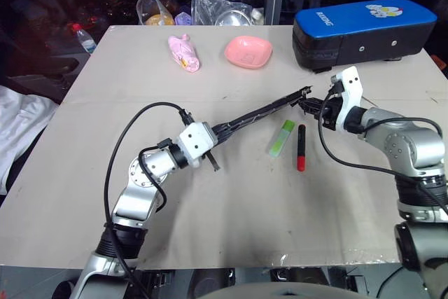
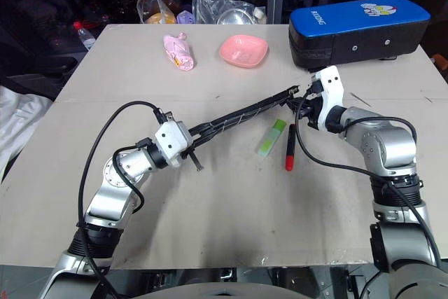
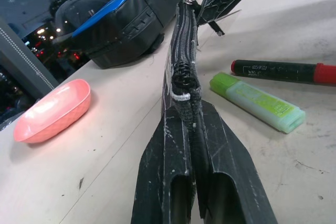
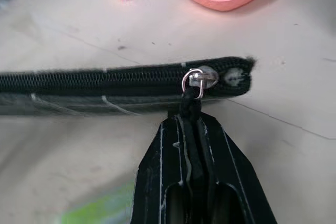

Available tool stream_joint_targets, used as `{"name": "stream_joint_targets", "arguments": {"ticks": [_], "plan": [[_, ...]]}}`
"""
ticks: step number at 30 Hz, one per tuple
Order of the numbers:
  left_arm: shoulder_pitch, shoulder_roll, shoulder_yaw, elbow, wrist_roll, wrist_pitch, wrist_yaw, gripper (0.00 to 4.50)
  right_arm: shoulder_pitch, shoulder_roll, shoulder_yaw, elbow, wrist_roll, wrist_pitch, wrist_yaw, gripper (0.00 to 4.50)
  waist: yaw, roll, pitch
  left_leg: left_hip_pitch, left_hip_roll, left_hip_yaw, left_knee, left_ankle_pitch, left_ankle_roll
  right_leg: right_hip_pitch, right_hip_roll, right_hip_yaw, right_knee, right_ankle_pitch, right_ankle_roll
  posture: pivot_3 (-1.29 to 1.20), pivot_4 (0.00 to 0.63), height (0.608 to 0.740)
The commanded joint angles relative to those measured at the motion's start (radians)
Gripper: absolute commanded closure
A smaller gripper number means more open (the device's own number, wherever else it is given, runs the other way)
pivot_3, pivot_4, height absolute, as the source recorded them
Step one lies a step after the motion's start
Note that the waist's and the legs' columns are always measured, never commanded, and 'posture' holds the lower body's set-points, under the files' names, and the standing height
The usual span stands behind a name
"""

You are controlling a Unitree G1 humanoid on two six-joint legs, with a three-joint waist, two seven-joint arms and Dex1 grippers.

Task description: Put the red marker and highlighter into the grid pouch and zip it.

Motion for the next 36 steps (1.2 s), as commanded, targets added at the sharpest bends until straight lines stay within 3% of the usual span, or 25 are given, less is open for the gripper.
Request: {"name": "stream_joint_targets", "arguments": {"ticks": [1, 12, 36], "plan": [[-0.008, -0.006, -0.006, -0.013, 0.024, -0.030, 0.017, 4.50, -0.007, -0.062, 0.080, -0.091, -0.080, -0.100, 0.071, 4.48, 0.000, 0.000, 0.000, 0.000, 0.000, 0.000, 0.000, 0.000, 0.000, 0.000, 0.000, 0.000, 0.000, 0.000, 0.000, 0.00, 0.150, 0.737], [-0.011, -0.034, -0.025, -0.011, 0.061, -0.044, 0.045, 4.50, -0.036, -0.098, 0.210, -0.142, -0.209, -0.228, 0.165, 4.48, 0.000, 0.000, 0.000, 0.000, 0.000, 0.000, 0.000, 0.000, 0.000, 0.000, 0.000, 0.000, 0.000, 0.000, 0.000, 0.00, 0.150, 0.737], [-0.002, -0.051, -0.044, 0.000, 0.082, -0.058, 0.051, 4.50, -0.118, -0.007, 0.355, -0.230, -0.309, -0.302, 0.326, 4.48, 0.000, 0.000, 0.000, 0.000, 0.000, -0.001, 0.001, 0.000, 0.000, 0.000, 0.000, -0.004, 0.001, 0.000, 0.000, 0.00, 0.150, 0.737]]}}
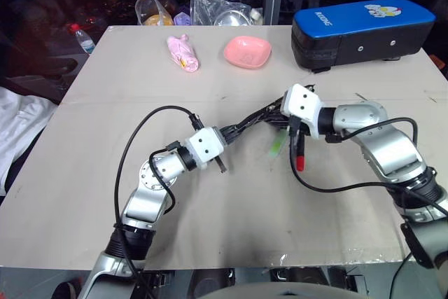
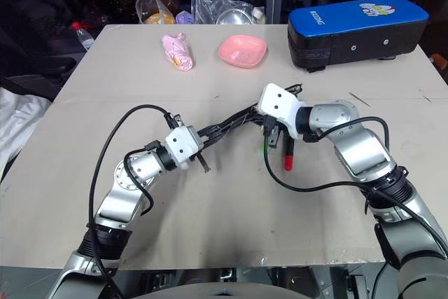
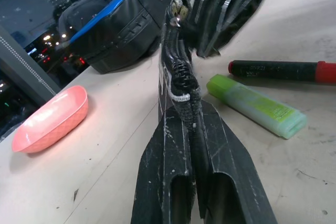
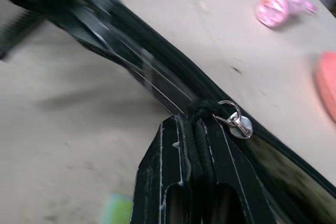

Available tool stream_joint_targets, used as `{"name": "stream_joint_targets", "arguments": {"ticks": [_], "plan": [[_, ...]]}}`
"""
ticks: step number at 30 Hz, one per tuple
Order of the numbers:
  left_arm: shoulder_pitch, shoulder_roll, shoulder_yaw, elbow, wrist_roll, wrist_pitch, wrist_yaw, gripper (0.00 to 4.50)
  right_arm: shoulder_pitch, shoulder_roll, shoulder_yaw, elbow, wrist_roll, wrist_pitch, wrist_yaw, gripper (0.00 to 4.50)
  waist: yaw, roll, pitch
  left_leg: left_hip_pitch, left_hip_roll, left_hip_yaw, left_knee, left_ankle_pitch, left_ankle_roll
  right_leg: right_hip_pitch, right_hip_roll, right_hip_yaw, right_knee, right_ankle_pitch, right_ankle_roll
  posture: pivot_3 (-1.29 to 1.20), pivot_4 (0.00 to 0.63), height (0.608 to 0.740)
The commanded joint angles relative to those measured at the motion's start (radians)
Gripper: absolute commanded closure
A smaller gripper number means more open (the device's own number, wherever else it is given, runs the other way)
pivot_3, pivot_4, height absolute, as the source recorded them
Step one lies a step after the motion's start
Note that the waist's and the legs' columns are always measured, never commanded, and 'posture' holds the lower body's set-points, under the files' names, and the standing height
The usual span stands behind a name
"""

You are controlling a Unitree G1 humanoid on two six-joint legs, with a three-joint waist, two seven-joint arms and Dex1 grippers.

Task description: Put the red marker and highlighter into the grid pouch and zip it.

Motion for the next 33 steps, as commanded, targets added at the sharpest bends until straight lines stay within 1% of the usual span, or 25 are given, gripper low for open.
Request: {"name": "stream_joint_targets", "arguments": {"ticks": [1, 7, 11, 14, 17, 20, 23, 24, 25, 27, 29, 33], "plan": [[-0.003, -0.005, -0.006, -0.013, 0.001, -0.019, 0.010, 4.50, -0.041, 0.016, 0.011, -0.063, -0.001, -0.019, 0.025, 4.48, 0.000, 0.000, 0.000, 0.000, 0.000, 0.000, 0.000, 0.000, 0.000, 0.000, 0.000, 0.000, 0.000, 0.000, 0.000, 0.00, 0.150, 0.737], [-0.007, -0.013, -0.009, -0.007, 0.004, -0.018, 0.014, 4.50, -0.046, 0.040, 0.037, -0.093, -0.007, -0.008, 0.043, 4.48, 0.000, 0.000, 0.000, 0.000, 0.000, 0.000, 0.000, 0.000, 0.000, 0.000, 0.000, 0.000, 0.000, 0.000, 0.000, 0.00, 0.150, 0.737], [-0.006, -0.019, -0.006, -0.007, 0.005, -0.014, 0.020, 4.50, -0.037, 0.029, 0.029, -0.112, 0.004, 0.016, 0.060, 4.48, 0.000, 0.000, 0.000, 0.000, 0.000, 0.000, 0.000, 0.000, 0.000, 0.000, 0.000, 0.000, 0.000, 0.000, 0.000, 0.00, 0.150, 0.737], [-0.005, -0.021, -0.003, -0.008, 0.004, -0.011, 0.024, 4.50, -0.014, -0.009, -0.012, -0.158, 0.084, 0.074, 0.121, 3.66, 0.001, 0.000, 0.000, 0.000, 0.000, 0.000, 0.001, 0.000, 0.000, 0.000, 0.000, 0.000, 0.000, 0.000, 0.000, 0.00, 0.150, 0.737], [-0.002, -0.027, 0.008, -0.014, -0.009, 0.003, 0.034, 4.50, 0.065, -0.059, -0.124, -0.233, 0.164, 0.178, 0.096, 2.27, 0.007, 0.000, 0.000, -0.001, 0.000, -0.002, 0.001, 0.000, 0.000, 0.001, -0.001, -0.001, 0.000, 0.000, 0.000, 0.00, 0.150, 0.737], [0.002, -0.028, 0.010, -0.018, -0.012, 0.007, 0.037, 4.50, 0.140, -0.080, -0.190, -0.287, 0.218, 0.243, 0.058, 2.27, 0.007, 0.000, 0.000, -0.001, 0.000, -0.003, 0.001, 0.000, 0.000, 0.001, -0.002, -0.001, 0.000, 0.000, 0.000, 0.00, 0.150, 0.737], [0.004, -0.027, 0.013, -0.019, -0.016, 0.011, 0.037, 4.50, 0.224, -0.046, -0.270, -0.328, 0.255, 0.234, -0.013, 2.27, 0.001, 0.000, 0.000, 0.000, 0.000, -0.003, 0.001, 0.000, 0.000, 0.002, -0.002, 0.000, 0.001, 0.000, 0.000, 0.00, 0.150, 0.737], [0.005, -0.026, 0.015, -0.020, -0.018, 0.012, 0.036, 4.50, 0.261, -0.054, -0.295, -0.348, 0.265, 0.242, -0.022, 2.27, 0.001, 0.000, 0.000, 0.000, 0.000, -0.004, 0.001, 0.000, 0.000, 0.002, -0.001, 0.000, 0.001, 0.000, 0.000, 0.00, 0.150, 0.737], [0.006, -0.025, 0.018, -0.020, -0.021, 0.013, 0.036, 4.50, 0.296, -0.064, -0.311, -0.359, 0.268, 0.239, -0.028, 2.27, 0.002, -0.001, 0.000, 0.000, 0.000, -0.004, 0.001, 0.000, 0.000, 0.002, -0.001, 0.000, 0.001, 0.000, 0.000, 0.00, 0.150, 0.737], [0.006, -0.022, 0.022, -0.019, -0.025, 0.014, 0.033, 4.50, 0.363, -0.074, -0.334, -0.360, 0.220, 0.183, -0.073, 2.27, 0.005, -0.001, 0.000, -0.001, 0.000, -0.005, 0.001, 0.000, 0.000, 0.002, -0.001, -0.001, 0.000, 0.000, 0.000, 0.00, 0.150, 0.737], [0.006, -0.018, 0.024, -0.018, -0.029, 0.015, 0.031, 4.50, 0.389, -0.052, -0.366, -0.353, 0.215, 0.161, -0.126, 2.27, 0.005, -0.001, 0.000, -0.001, -0.001, -0.005, 0.001, 0.000, 0.000, 0.002, -0.001, 0.000, 0.000, 0.000, 0.000, 0.00, 0.150, 0.737], [-0.001, -0.016, 0.020, -0.017, -0.038, 0.019, 0.022, 4.50, 0.376, 0.001, -0.403, -0.308, 0.209, 0.151, -0.219, 2.27, -0.001, -0.001, 0.000, 0.001, -0.001, -0.003, 0.001, 0.000, 0.000, 0.002, 0.000, -0.001, 0.001, 0.000, 0.000, 0.00, 0.150, 0.737]]}}
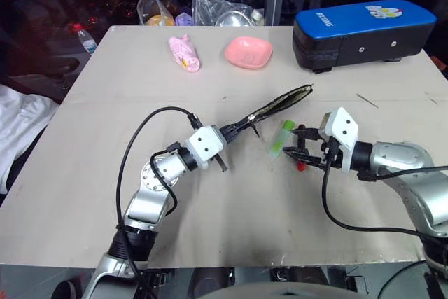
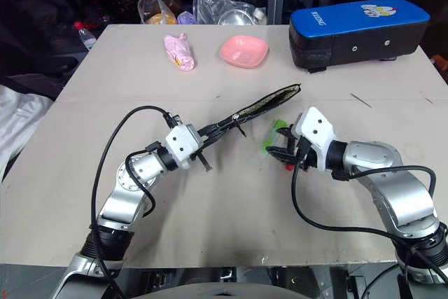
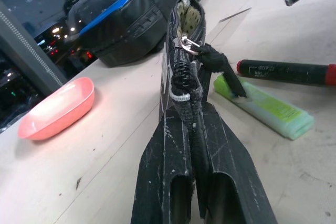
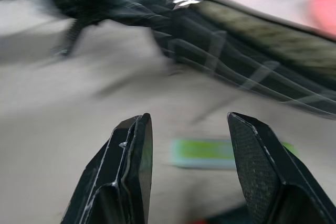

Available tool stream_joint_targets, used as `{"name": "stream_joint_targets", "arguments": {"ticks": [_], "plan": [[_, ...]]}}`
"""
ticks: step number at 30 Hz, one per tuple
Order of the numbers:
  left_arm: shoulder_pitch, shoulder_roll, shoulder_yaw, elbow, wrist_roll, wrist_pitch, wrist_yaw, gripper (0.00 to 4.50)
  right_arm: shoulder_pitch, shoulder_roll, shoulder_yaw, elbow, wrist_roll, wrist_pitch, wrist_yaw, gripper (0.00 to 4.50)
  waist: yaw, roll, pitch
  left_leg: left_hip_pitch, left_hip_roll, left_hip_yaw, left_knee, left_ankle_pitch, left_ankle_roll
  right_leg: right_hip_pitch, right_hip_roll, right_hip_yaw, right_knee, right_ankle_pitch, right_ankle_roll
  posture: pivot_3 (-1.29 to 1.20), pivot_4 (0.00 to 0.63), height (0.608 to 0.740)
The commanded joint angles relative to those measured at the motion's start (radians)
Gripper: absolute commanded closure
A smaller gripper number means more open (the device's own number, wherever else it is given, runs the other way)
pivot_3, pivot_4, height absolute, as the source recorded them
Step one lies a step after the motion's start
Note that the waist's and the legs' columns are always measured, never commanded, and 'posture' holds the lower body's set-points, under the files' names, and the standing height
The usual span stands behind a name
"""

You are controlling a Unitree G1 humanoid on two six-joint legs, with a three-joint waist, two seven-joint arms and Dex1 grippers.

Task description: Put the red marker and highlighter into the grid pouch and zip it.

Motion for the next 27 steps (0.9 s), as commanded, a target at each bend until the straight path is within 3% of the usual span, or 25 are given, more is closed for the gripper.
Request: {"name": "stream_joint_targets", "arguments": {"ticks": [1, 8, 13, 21, 24, 27], "plan": [[-0.011, 0.004, 0.012, -0.020, -0.019, -0.003, 0.000, 4.50, -0.016, 0.021, -0.037, 0.007, 0.000, -0.015, -0.060, 2.27, 0.001, 0.000, 0.000, 0.000, 0.000, 0.000, 0.000, 0.000, 0.000, 0.000, 0.000, 0.000, 0.000, 0.000, 0.000, 0.00, 0.150, 0.737], [-0.015, 0.006, 0.012, -0.019, -0.018, -0.001, -0.003, 4.50, 0.029, 0.019, 0.000, 0.032, -0.051, -0.022, -0.126, 2.27, 0.008, 0.000, 0.000, -0.001, 0.000, 0.000, 0.000, 0.002, -0.004, 0.000, 0.000, 0.001, -0.001, 0.000, 0.000, 0.00, 0.150, 0.737], [-0.013, 0.003, 0.002, -0.013, -0.012, -0.007, -0.003, 4.50, -0.153, 0.111, 0.001, 0.142, -0.063, -0.100, -0.177, 2.27, -0.004, 0.000, 0.000, 0.001, 0.000, 0.001, 0.000, 0.001, -0.001, 0.000, 0.002, 0.001, 0.000, 0.000, 0.000, 0.00, 0.150, 0.737], [-0.017, -0.004, -0.007, -0.007, -0.004, -0.016, 0.002, 4.50, -0.222, 0.091, 0.074, 0.273, -0.121, -0.119, -0.153, 2.27, 0.015, 0.000, 0.000, -0.002, 0.000, 0.002, 0.000, 0.003, -0.005, -0.001, 0.000, 0.000, -0.002, 0.000, 0.000, 0.00, 0.150, 0.737], [-0.015, -0.004, -0.005, -0.006, -0.002, -0.020, 0.005, 4.50, -0.226, 0.086, 0.102, 0.296, -0.134, -0.116, -0.138, 3.15, 0.014, 0.000, 0.000, -0.001, 0.000, 0.002, 0.000, 0.003, -0.005, -0.001, 0.000, 0.001, -0.001, 0.000, 0.000, 0.00, 0.150, 0.737], [-0.009, -0.002, -0.006, -0.008, 0.000, -0.024, 0.004, 4.50, -0.243, 0.098, 0.109, 0.317, -0.138, -0.129, -0.138, 4.47, 0.012, 0.000, 0.000, -0.001, 0.000, 0.001, 0.000, 0.002, -0.004, -0.001, 0.001, 0.000, 0.000, 0.000, 0.000, 0.00, 0.150, 0.737]]}}
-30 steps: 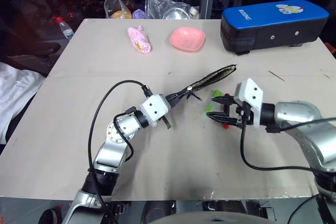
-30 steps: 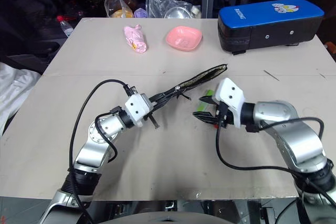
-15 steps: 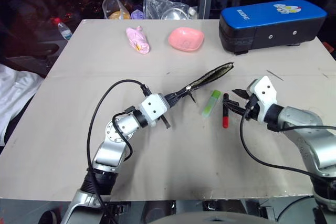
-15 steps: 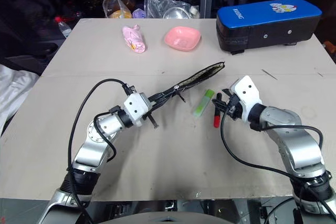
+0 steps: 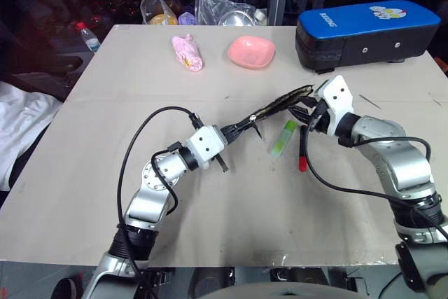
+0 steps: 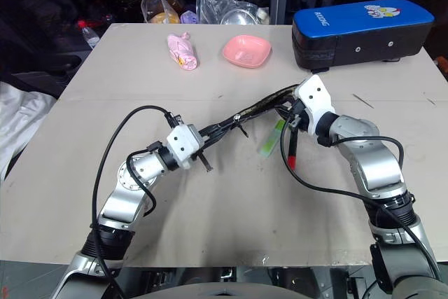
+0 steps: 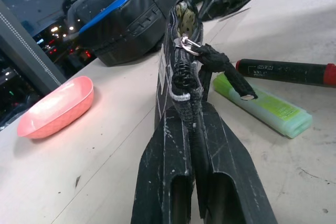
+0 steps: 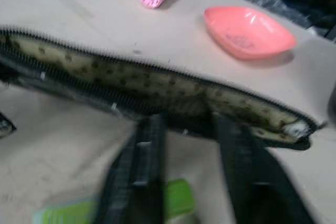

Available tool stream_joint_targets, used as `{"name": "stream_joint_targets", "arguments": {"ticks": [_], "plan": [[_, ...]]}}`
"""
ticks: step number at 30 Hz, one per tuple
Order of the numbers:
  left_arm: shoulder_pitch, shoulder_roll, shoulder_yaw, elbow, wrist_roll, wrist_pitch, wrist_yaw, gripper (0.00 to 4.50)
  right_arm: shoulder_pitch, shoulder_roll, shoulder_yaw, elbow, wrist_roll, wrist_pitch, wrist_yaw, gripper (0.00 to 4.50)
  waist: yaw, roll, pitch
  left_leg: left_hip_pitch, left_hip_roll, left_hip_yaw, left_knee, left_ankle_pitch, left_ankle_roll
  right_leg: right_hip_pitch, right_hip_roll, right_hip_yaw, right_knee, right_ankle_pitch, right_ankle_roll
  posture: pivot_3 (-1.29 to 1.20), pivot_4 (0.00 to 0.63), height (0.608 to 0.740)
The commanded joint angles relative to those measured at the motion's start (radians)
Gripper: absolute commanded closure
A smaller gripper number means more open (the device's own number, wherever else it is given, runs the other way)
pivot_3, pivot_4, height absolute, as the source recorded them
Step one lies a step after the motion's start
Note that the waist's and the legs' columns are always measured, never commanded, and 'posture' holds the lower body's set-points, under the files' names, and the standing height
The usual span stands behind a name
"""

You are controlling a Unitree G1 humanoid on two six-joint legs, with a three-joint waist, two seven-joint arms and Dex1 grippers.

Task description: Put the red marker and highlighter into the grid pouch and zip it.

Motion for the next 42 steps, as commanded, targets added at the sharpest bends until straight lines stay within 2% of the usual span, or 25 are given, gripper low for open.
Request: {"name": "stream_joint_targets", "arguments": {"ticks": [1, 10, 15, 18, 33, 35, 37, 39, 42], "plan": [[-0.003, 0.000, -0.001, -0.011, 0.001, -0.029, 0.004, 4.50, -0.047, 0.009, -0.003, 0.003, -0.007, -0.025, 0.004, 4.47, -0.002, 0.000, 0.000, 0.000, 0.000, 0.000, 0.000, 0.000, 0.000, 0.000, 0.000, 0.000, 0.000, 0.000, 0.000, 0.00, 0.150, 0.737], [-0.009, 0.010, 0.006, -0.005, 0.000, -0.036, -0.003, 4.50, -0.081, 0.008, -0.021, -0.003, 0.009, -0.004, 0.030, 4.47, -0.005, 0.000, 0.000, 0.000, 0.000, 0.000, 0.000, 0.000, -0.001, 0.000, 0.000, 0.000, 0.000, 0.000, 0.000, 0.00, 0.150, 0.737], [-0.011, 0.008, 0.010, -0.003, -0.003, -0.026, 0.003, 4.50, -0.105, -0.038, -0.106, -0.099, 0.168, 0.122, 0.117, 4.47, -0.005, 0.000, 0.000, 0.000, 0.000, 0.000, 0.000, 0.000, 0.000, 0.000, 0.000, -0.001, 0.000, 0.000, 0.000, 0.00, 0.150, 0.737], [-0.011, 0.007, 0.008, -0.002, -0.002, -0.024, 0.003, 4.50, -0.114, -0.044, -0.122, -0.120, 0.214, 0.157, 0.124, 4.47, -0.006, 0.000, 0.000, 0.000, 0.000, -0.001, 0.000, -0.001, 0.002, 0.000, 0.000, 0.000, 0.000, 0.000, 0.000, 0.00, 0.150, 0.737], [-0.022, 0.014, -0.003, -0.009, 0.007, -0.033, -0.010, 4.50, -0.146, 0.049, 0.008, 0.089, 0.064, 0.076, 0.028, 4.47, -0.011, 0.000, 0.000, 0.000, 0.000, -0.001, 0.000, -0.001, 0.002, 0.000, 0.000, 0.000, 0.000, 0.000, 0.000, 0.00, 0.150, 0.737], [-0.023, 0.014, -0.004, -0.010, 0.007, -0.034, -0.010, 4.50, -0.160, 0.038, 0.060, 0.116, 0.009, 0.068, 0.026, 4.47, -0.011, 0.000, 0.000, 0.000, 0.000, -0.001, 0.000, -0.001, 0.002, 0.000, 0.000, 0.000, 0.000, 0.000, 0.000, 0.00, 0.150, 0.737], [-0.023, 0.008, -0.004, -0.013, -0.002, -0.028, -0.009, 4.50, -0.186, 0.016, 0.151, 0.165, -0.079, -0.023, 0.060, 4.47, -0.012, 0.000, 0.000, 0.000, 0.000, -0.001, 0.000, -0.001, 0.002, 0.000, 0.000, -0.001, 0.000, 0.000, 0.000, 0.00, 0.150, 0.737], [-0.025, 0.004, -0.004, -0.014, -0.006, -0.025, -0.008, 4.50, -0.217, -0.008, 0.238, 0.226, -0.172, -0.210, 0.121, 4.47, -0.012, 0.000, 0.000, 0.000, 0.000, 0.000, 0.000, -0.001, 0.002, 0.000, 0.000, -0.001, 0.000, 0.000, 0.000, 0.00, 0.150, 0.737], [-0.030, 0.004, -0.007, -0.011, 0.002, -0.028, -0.008, 4.50, -0.252, -0.007, 0.312, 0.332, -0.302, -0.478, 0.095, 3.72, -0.014, 0.000, 0.000, 0.000, 0.000, 0.000, 0.000, -0.001, 0.002, -0.001, 0.000, -0.001, 0.000, 0.000, 0.000, 0.00, 0.150, 0.737]]}}
